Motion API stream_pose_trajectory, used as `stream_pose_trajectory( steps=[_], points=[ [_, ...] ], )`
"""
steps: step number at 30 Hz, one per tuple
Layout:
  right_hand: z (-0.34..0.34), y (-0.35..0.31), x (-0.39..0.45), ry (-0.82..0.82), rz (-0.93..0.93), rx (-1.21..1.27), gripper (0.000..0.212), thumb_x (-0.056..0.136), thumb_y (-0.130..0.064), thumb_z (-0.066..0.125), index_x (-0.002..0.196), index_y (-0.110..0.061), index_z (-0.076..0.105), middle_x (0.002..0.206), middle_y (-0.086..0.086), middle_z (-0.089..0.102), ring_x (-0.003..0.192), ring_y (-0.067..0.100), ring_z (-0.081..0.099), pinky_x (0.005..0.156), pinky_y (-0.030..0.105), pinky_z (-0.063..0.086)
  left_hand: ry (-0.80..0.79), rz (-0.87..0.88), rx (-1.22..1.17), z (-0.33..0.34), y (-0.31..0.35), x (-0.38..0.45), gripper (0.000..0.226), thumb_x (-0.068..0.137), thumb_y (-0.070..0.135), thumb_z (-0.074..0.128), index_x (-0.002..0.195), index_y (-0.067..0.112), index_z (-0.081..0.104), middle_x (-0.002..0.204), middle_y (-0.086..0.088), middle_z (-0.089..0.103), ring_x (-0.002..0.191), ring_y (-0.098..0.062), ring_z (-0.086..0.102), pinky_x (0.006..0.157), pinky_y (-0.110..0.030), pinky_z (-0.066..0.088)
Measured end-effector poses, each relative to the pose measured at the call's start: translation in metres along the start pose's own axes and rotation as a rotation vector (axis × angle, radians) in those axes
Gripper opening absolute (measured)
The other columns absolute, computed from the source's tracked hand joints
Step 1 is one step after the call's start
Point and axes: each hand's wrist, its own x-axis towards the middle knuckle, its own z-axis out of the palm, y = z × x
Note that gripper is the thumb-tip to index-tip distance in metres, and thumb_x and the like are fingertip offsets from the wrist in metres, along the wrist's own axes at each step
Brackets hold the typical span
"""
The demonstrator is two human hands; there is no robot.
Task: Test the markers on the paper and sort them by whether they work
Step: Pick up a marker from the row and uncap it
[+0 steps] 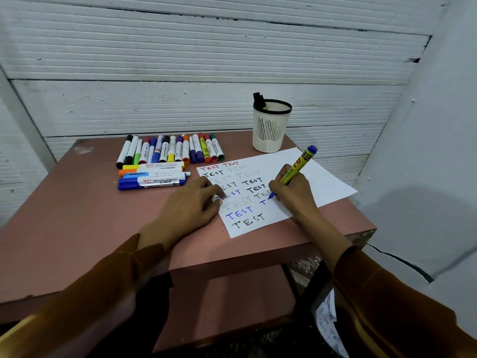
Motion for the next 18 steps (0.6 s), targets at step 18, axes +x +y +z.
stream_pose_trajectory(
  steps=[18],
  points=[
    [-0.0011,-0.0021,-0.0022,0.033,-0.005,-0.005,0.029,0.077,0.000,0.060,0.062,-0.013,0.040,0.058,0.001,0.046,0.055,0.011,0.045,0.055,0.020,0.036,0.008,0.010,-0.006,0.0001,0.0003,-0.0008,0.022,0.091,0.033,0.053,0.110,0.028,0.063,0.102,0.002,0.052,0.078,-0.008,0.046,0.056,-0.015,0.031]
  ],
)
